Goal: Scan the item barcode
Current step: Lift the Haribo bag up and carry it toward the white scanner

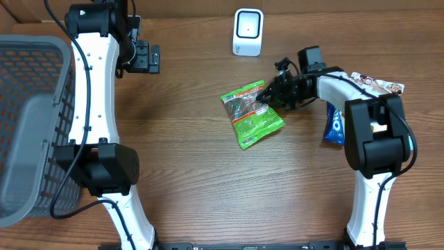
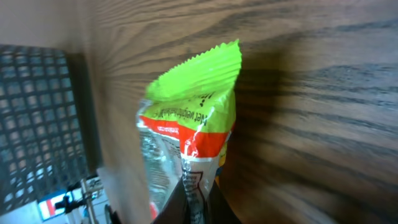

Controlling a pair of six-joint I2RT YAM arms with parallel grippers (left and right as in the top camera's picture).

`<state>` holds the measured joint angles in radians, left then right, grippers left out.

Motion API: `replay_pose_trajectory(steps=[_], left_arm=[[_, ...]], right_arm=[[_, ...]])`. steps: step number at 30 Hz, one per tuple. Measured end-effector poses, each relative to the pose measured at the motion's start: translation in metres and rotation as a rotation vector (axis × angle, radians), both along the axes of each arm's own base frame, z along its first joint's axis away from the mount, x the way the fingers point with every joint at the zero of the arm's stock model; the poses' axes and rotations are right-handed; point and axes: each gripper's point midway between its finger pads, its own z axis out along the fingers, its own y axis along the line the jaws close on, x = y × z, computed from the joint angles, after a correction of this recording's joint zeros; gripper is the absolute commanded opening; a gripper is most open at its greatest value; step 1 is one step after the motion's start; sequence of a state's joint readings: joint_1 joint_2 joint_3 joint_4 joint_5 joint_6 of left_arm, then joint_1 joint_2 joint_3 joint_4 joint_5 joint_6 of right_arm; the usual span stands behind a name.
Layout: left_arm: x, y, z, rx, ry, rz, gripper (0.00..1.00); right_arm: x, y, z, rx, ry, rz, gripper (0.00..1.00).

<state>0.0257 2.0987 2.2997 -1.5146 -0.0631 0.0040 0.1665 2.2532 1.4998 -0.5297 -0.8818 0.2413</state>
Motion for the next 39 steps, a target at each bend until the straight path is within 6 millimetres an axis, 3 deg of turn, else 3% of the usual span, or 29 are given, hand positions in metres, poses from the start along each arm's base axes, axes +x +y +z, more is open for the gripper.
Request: replay_pose_trajectory(steps=[5, 11, 16, 27, 34, 39], left_arm=[[0.0, 0.0, 0.0, 0.0, 0.0, 0.0, 1.0], [0.0, 0.0, 0.0, 0.0, 0.0, 0.0, 1.0], [0.0, 0.0, 0.0, 0.0, 0.0, 0.0, 1.0], [0.0, 0.0, 0.0, 0.0, 0.0, 0.0, 1.0], [0.0, 0.0, 0.0, 0.0, 0.0, 0.0, 1.0], [0.0, 0.0, 0.0, 0.0, 0.0, 0.0, 1.0]], right_arm=[[-0.001, 0.002, 0.028, 0.063, -0.066, 0.041, 0.04], [0.0, 0.007, 0.093, 0.116, -0.218, 0.075, 0.04], [-0.003, 0.008, 0.126, 0.134, -0.287, 0.086, 0.04], [0.013, -0.011, 0.121, -0.03, -0.282, -0.047, 0.04], [0.017, -0.031, 0.14, -0.183, -0.283, -0.141, 0.04], [0.024, -0.019, 0.172, -0.142, -0.345, -0.118, 0.04]])
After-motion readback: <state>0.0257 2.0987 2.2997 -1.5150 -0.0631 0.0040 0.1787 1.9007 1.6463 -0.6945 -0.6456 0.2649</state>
